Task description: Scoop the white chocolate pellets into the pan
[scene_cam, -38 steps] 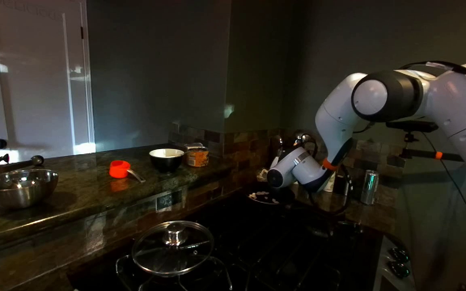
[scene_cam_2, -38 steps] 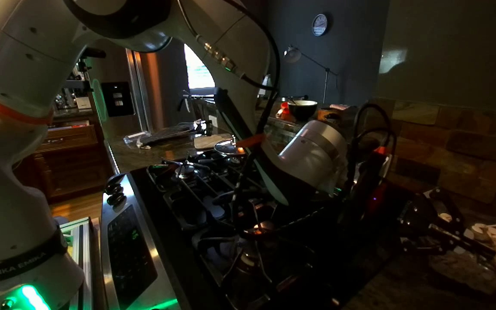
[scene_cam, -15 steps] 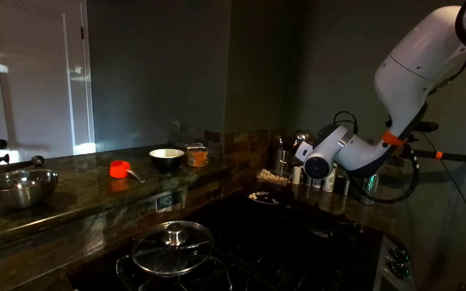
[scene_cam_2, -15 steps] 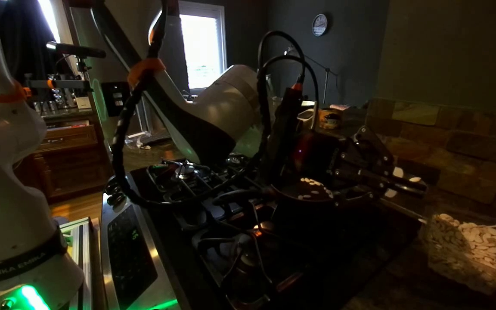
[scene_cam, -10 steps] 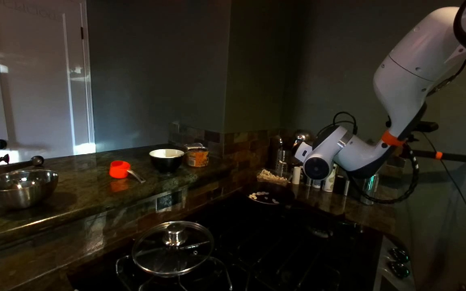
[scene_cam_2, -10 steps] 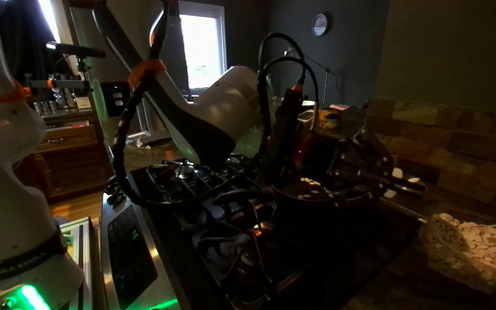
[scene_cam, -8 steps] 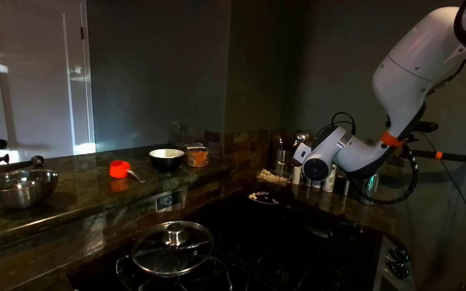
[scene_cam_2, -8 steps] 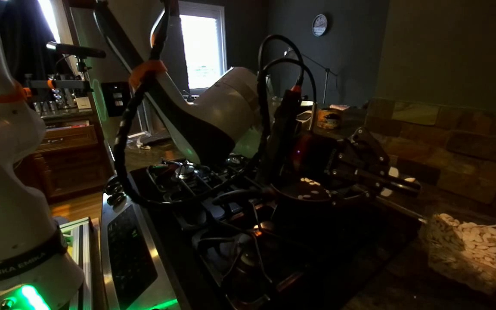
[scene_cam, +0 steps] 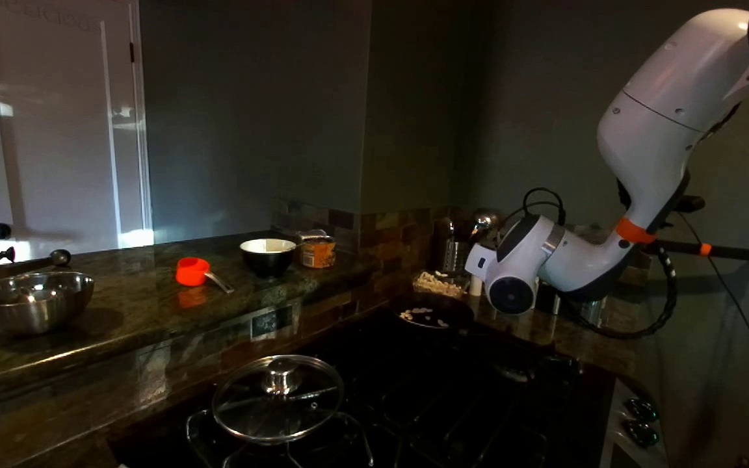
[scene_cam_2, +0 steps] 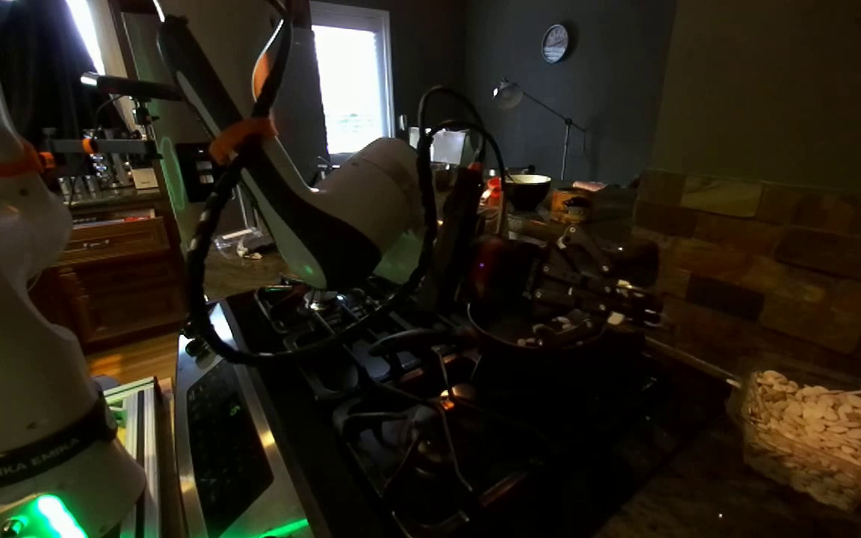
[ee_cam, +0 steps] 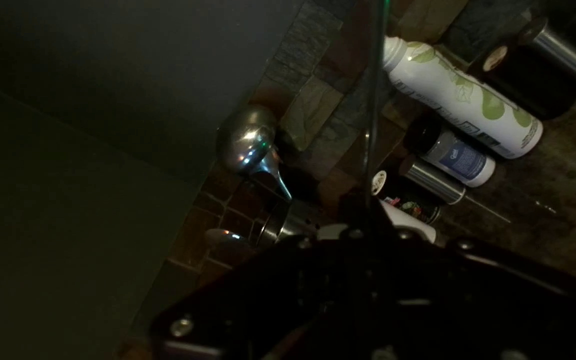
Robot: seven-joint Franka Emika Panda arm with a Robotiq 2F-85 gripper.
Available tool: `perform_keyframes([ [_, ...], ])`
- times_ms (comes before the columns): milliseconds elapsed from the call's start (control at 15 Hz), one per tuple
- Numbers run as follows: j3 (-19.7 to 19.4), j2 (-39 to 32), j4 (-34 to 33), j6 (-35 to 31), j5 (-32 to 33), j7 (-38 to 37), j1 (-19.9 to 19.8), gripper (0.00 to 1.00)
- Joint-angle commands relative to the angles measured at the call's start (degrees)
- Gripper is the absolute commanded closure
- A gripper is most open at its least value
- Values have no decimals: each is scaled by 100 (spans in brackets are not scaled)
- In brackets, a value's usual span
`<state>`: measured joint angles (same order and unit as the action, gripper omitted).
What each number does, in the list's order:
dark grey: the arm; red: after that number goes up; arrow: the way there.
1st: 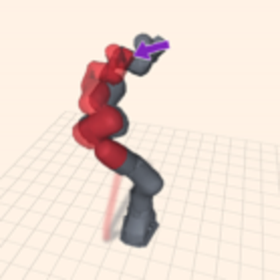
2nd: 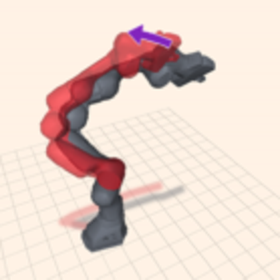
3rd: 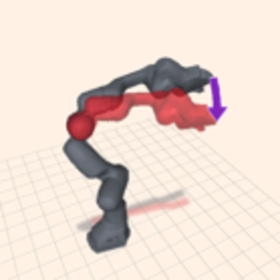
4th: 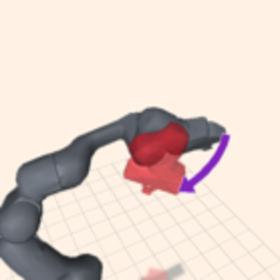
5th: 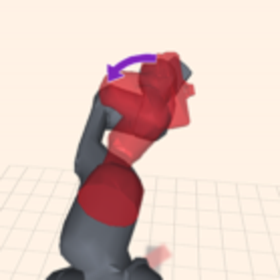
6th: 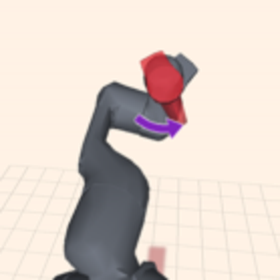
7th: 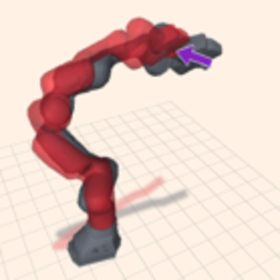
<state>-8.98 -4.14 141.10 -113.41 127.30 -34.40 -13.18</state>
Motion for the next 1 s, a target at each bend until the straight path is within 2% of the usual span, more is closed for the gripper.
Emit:
perform_keyframes([
  [0,31,506,670,77,624,-296,165,99],
  [333,64,820,1094,50,1104,-380,326,99],
  [933,17,1664,1774,-100,1255,587,447,99],
])
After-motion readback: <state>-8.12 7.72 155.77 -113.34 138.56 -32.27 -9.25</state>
